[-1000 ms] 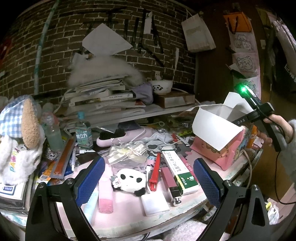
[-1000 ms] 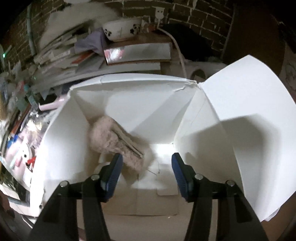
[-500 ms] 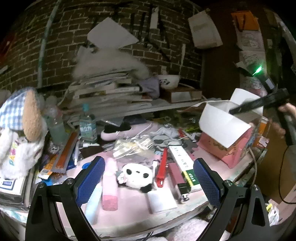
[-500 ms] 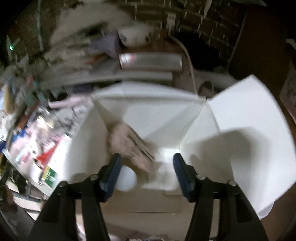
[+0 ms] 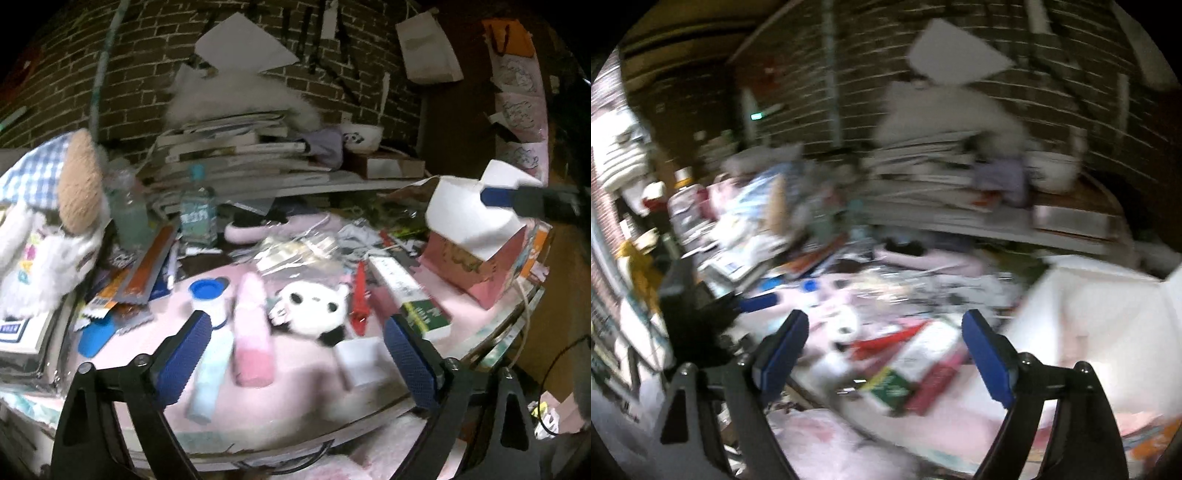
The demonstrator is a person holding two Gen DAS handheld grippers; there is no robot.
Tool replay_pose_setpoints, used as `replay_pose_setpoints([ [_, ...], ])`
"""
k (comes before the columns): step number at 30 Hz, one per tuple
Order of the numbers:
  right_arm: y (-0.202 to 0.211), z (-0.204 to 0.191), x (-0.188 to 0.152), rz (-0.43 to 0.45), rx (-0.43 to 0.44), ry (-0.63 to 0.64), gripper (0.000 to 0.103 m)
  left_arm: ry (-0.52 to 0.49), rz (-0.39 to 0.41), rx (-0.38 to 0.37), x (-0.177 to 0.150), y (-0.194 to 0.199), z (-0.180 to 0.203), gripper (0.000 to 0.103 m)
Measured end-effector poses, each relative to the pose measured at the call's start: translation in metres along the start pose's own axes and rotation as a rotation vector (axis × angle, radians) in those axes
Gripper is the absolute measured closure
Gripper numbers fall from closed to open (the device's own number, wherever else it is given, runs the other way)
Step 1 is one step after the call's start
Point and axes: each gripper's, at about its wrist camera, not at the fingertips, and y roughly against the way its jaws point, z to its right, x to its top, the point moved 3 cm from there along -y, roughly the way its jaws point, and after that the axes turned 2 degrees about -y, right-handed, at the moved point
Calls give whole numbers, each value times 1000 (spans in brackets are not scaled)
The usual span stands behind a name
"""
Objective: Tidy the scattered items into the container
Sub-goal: 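Withdraw the right gripper while the left gripper grasps the light-blue tube, then lift the light-blue tube with the left gripper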
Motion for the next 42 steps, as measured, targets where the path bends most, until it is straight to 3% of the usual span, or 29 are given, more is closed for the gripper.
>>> replay_pose_setpoints([
  [2,-12,-18,-14,-7,27,8,20,7,-25,9,-5,-3,-6,30],
  [7,-43,-35,-41,-70,114,-49,20,-3,-62,56,-22,-3,-20,33],
  [10,-53,-34,-53,-110,156,-88,20,-6,-63,66,-29,0,-30,47],
  [13,-58,-35,-60,-124,147,-95,20,-14,-95,85,-36,-3,-38,61],
  [16,-59,-34,-64,-132,150,-94,20,-28,-85,88,-37,-1,-39,65],
  [23,-63,-32,-66,-149,151,-103,20,-55,-100,76,-36,-3,-35,91],
  [35,-63,-30,-67,-145,152,-112,20,-40,-110,102,-28,-6,-35,92],
  [42,-65,-29,-68,-143,133,-112,20,-40,-68,100,-6,-1,-34,92],
])
